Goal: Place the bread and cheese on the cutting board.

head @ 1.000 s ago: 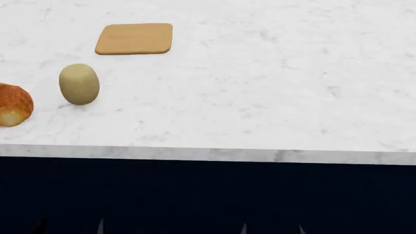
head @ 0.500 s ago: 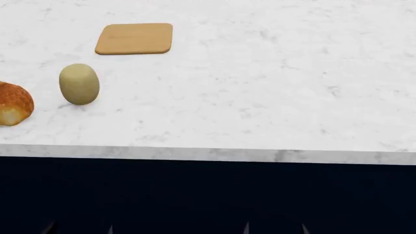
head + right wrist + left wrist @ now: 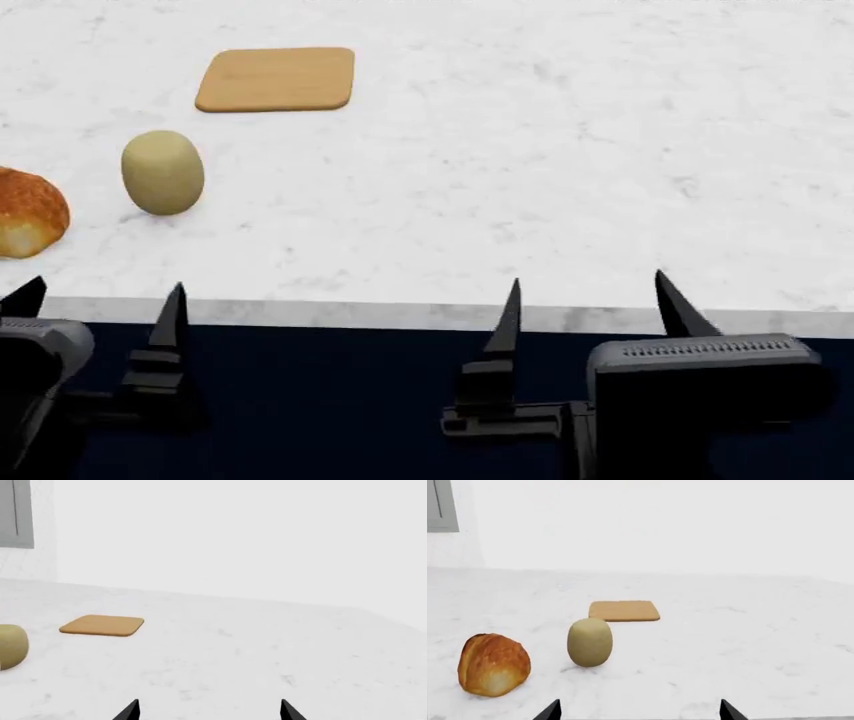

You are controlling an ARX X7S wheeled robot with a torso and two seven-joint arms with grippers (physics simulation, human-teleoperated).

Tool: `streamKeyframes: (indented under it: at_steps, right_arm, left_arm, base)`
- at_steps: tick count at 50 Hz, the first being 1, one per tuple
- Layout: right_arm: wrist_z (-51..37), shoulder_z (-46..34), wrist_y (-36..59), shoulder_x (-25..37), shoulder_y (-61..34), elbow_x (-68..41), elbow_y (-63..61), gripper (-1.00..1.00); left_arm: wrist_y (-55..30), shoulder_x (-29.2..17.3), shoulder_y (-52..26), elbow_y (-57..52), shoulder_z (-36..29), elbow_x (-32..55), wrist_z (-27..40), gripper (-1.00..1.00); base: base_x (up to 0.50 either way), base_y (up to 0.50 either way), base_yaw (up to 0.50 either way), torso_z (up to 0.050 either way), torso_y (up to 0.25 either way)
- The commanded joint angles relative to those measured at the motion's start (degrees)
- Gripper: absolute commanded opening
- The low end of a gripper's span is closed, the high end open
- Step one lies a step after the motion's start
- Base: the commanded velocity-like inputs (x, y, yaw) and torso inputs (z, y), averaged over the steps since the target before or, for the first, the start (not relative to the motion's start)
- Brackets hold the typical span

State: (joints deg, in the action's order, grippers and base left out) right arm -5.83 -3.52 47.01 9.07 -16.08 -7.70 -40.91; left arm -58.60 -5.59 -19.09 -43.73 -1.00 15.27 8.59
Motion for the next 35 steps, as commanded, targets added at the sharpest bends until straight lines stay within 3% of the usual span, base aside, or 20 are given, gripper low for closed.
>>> streamKeyframes:
  at_steps: [1,3,4,8,12,18,35]
  right_arm:
    - [-0.29,0.5,25.66,0.41,-12.65,-1.58,-12.54,1.0]
    - [0.07,0.42,28.11,-0.29,-14.09,-2.47,-13.78,1.0]
    - [-0.22,0.97,29.43,-0.84,-15.0,-2.58,-14.69,1.0]
    - [0.24,2.67,33.74,-1.98,-17.59,-3.77,-16.9,1.0]
    - [-0.11,4.1,36.45,-1.9,-18.79,-4.18,-18.42,1.0]
    - [-0.74,4.88,36.23,-1.48,-17.76,-4.84,-18.17,1.0]
    - [-5.05,7.18,37.36,0.19,-17.36,-11.13,-18.8,1.0]
  left_arm:
    - [-27.29,1.57,-13.42,-16.18,8.15,9.34,0.35,1.0]
    - [-29.1,3.67,-14.76,-15.91,11.79,11.27,0.28,1.0]
    - [-28.96,1.98,-15.38,-15.91,10.36,11.23,1.24,1.0]
    - [-30.4,1.24,-15.77,-16.15,14.54,16.42,2.98,1.0]
    - [-28.39,-0.5,-16.15,-16.12,20.6,27.0,6.69,1.0]
    - [-24.16,-1.96,-12.92,-14.17,18.75,27.53,7.37,1.0]
    - [-26.97,-1.76,-12.88,-13.72,22.66,33.15,9.73,1.0]
  base:
    - [0.0,0.0,0.0,0.0,0.0]
    - [0.0,0.0,0.0,0.0,0.0]
    - [0.0,0.0,0.0,0.0,0.0]
    - [0.0,0.0,0.0,0.0,0.0]
    - [0.0,0.0,0.0,0.029,0.0]
    - [0.0,0.0,0.0,0.05,0.0]
    - [0.0,0.0,0.0,0.05,0.0]
